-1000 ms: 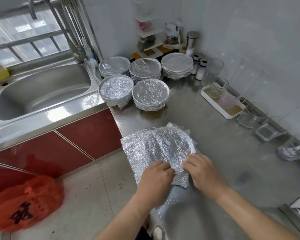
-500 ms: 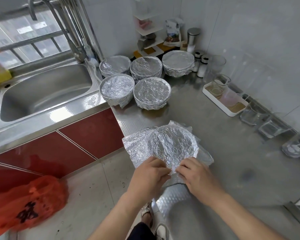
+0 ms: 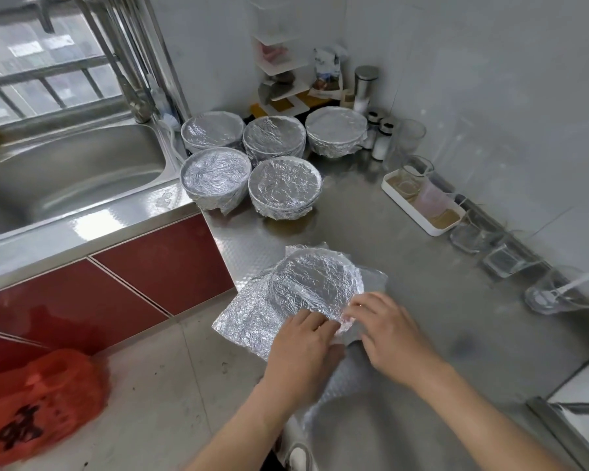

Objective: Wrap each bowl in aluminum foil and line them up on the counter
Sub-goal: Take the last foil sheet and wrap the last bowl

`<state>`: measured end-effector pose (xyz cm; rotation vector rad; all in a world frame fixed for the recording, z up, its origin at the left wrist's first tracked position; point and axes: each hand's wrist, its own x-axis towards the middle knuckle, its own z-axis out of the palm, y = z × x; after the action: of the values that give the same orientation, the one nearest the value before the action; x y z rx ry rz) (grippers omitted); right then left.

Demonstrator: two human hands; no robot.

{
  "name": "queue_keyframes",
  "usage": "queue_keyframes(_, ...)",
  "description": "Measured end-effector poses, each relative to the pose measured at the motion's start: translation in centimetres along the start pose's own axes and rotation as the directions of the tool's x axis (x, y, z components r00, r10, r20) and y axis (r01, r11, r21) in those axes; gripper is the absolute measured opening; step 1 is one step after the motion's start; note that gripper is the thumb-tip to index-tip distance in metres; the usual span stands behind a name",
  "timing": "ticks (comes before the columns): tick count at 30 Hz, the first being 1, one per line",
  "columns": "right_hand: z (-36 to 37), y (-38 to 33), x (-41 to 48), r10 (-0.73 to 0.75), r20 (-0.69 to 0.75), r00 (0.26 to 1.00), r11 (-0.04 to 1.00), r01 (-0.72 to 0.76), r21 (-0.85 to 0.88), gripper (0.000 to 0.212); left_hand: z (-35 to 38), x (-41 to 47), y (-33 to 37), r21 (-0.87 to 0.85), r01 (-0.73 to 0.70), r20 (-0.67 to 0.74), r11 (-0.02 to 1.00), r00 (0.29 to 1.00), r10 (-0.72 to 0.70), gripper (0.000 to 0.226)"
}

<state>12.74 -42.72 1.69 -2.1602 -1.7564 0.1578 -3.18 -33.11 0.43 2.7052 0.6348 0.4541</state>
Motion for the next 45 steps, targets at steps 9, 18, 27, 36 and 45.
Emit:
queue_keyframes(9, 2.2, -3.3, -0.4, -0.074, 0.015, 0.997, 0.997, 0.074, 0.026, 0.026, -2.4, -0.8, -3.2, -0.041, -0.015, 0.051, 0.999, 0.999, 0.018, 0.034)
queue_keyframes(18, 2.4, -1.7, -0.1, -0.156, -0.043, 0.987, 0.986, 0.154, -0.060, 0.024, -1.5, -1.0, -2.9, -0.005, -0.076, 0.095, 0.997, 0.993, 0.076, 0.019)
queue_keyframes(27, 0.8, -0.8, 0.0, -0.060, -0.024, 0.998, 0.996, 0.061, 0.067, 0.019, 1.5, 0.0, -1.3, 0.133, -0.058, 0.153, 0.989, 0.987, 0.037, 0.014)
queue_keyframes(36, 3.3, -1.4, 0.3, -0.052, -0.048, 0.998, 0.998, 0.053, 0.027, 0.024, -2.0, -1.2, -2.4, -0.121, 0.079, -0.036, 0.990, 0.996, -0.084, 0.031)
queue_keyframes(45, 1.6, 0.5, 1.0, -0.057, -0.031, 0.998, 0.995, 0.060, 0.079, 0.032, -2.1, -2.0, -3.2, 0.020, -0.054, 0.031, 0.998, 0.998, 0.053, 0.028)
